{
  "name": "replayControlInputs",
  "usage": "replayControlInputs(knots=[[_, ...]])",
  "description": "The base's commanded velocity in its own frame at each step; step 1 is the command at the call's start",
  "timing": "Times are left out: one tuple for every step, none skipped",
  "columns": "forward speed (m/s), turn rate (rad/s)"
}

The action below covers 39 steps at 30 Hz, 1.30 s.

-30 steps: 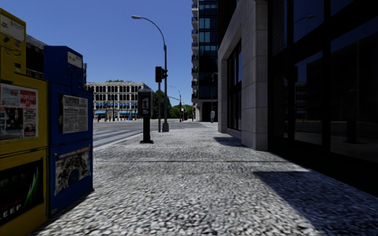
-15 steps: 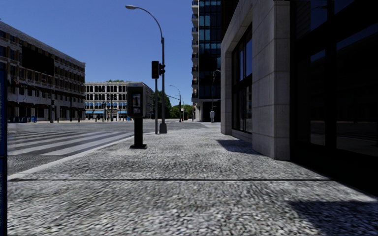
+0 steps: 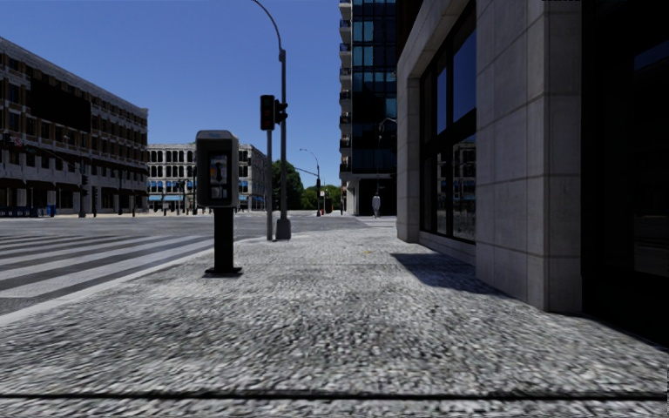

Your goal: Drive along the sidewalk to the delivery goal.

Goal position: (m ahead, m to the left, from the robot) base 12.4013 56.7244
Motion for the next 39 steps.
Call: replayControlInputs(knots=[[2.0, 0.0], [2.0, 0.0], [2.0, 0.0], [2.0, 0.0], [2.0, 0.0], [2.0, 0.0], [2.0, 0.0], [2.0, 0.0], [2.0, 0.0], [2.0, 0.0], [2.0, 0.0], [2.0, 0.0], [2.0, 0.0], [2.0, 0.0], [2.0, 0.0], [2.0, 0.0], [2.0, 0.0], [2.0, 0.0], [2.0, 0.0], [2.0, 0.0], [2.0, 0.0], [2.0, 0.0], [2.0, 0.0], [2.0, 0.0], [2.0, 0.0], [2.0, 0.0], [2.0, 0.0], [2.0, 0.0], [2.0, 0.0], [2.0, 0.0], [2.0, 0.0], [2.0, 0.0], [2.0, 0.0], [2.0, 0.0], [2.0, 0.0], [2.0, 0.0], [2.0, 0.0], [2.0, 0.0], [2.0, 0.0]])
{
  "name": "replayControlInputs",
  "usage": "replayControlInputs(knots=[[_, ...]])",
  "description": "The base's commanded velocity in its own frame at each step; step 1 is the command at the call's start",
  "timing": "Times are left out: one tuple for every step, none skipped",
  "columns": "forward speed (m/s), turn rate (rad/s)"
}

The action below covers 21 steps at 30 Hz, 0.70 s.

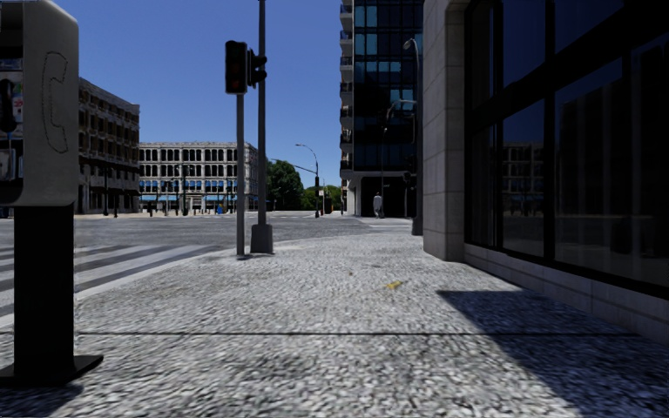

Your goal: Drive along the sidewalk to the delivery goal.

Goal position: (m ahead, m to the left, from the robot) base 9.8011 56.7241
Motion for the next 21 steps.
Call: replayControlInputs(knots=[[2.0, 0.0], [2.0, 0.0], [2.0, 0.0], [2.0, 0.0], [2.0, 0.0], [2.0, 0.0], [2.0, 0.0], [2.0, 0.0], [2.0, 0.0], [2.0, 0.0], [2.0, 0.0], [2.0, 0.0], [2.0, 0.0], [2.0, 0.1], [2.0, 0.32], [2.0, 0.49], [2.0, 0.65], [2.0, 0.81], [2.0, 0.88], [2.0, 0.88], [2.0, 0.98]])
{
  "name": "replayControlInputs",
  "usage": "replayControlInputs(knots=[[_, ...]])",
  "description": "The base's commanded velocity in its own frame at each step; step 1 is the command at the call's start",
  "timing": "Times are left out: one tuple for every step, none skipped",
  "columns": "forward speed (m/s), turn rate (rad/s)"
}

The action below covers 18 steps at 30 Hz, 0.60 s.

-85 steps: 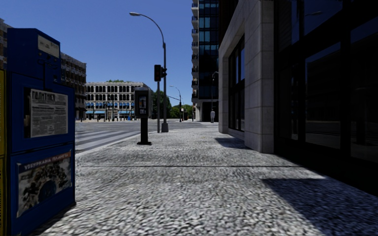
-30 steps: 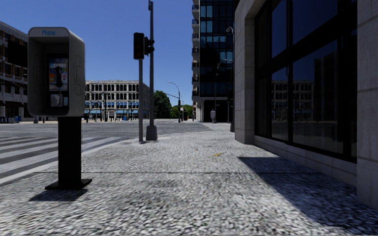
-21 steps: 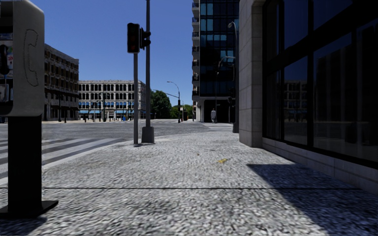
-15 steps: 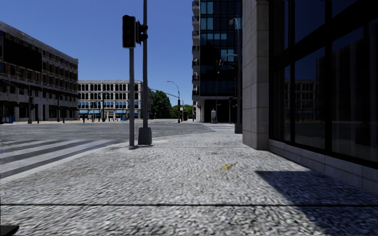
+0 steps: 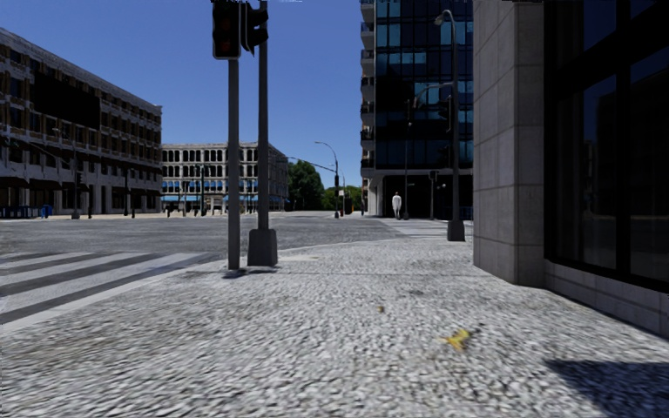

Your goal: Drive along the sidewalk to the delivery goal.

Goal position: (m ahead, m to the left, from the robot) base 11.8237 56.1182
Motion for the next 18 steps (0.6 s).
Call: replayControlInputs(knots=[[2.0, 0.98], [2.0, 1.0], [2.0, 1.01], [2.0, 1.01], [2.0, 1.01], [2.0, 1.01], [2.0, 1.01], [2.0, 1.01], [2.0, 1.01], [2.0, 1.01], [2.0, 1.01], [2.0, 1.01], [2.0, 1.01], [2.0, 1.01], [2.0, 1.01], [2.0, 1.01], [2.0, 1.01], [2.0, 1.01]])
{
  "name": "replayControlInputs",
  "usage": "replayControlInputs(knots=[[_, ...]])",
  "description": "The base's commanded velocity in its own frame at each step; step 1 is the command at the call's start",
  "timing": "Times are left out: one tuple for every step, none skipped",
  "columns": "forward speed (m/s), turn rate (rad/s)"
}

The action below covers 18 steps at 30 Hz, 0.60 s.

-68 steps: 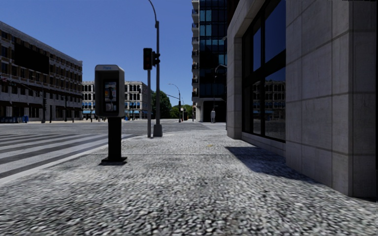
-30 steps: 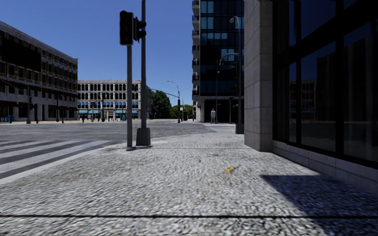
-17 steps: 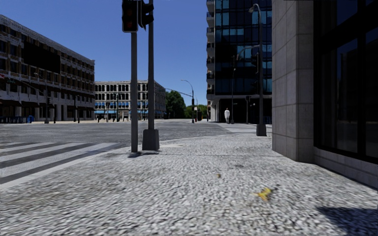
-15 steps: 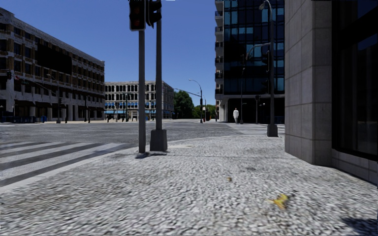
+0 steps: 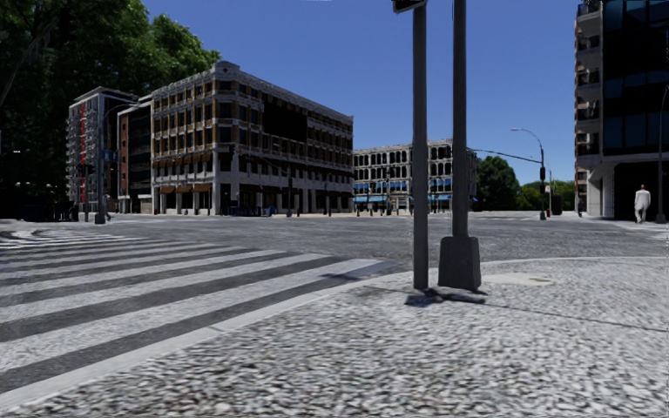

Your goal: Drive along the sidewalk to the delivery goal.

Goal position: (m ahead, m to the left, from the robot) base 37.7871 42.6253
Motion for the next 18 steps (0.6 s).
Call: replayControlInputs(knots=[[2.0, 1.01], [2.0, 1.01], [2.0, 1.01], [2.0, 1.01], [2.0, 1.01], [2.0, 1.01], [2.0, 1.01], [2.0, 1.01], [2.0, 1.01], [2.0, 1.01], [2.0, 1.01], [2.0, 1.01], [2.0, 1.01], [2.0, 1.01], [2.0, 1.01], [2.0, 1.01], [2.0, 1.01], [2.0, 1.01]])
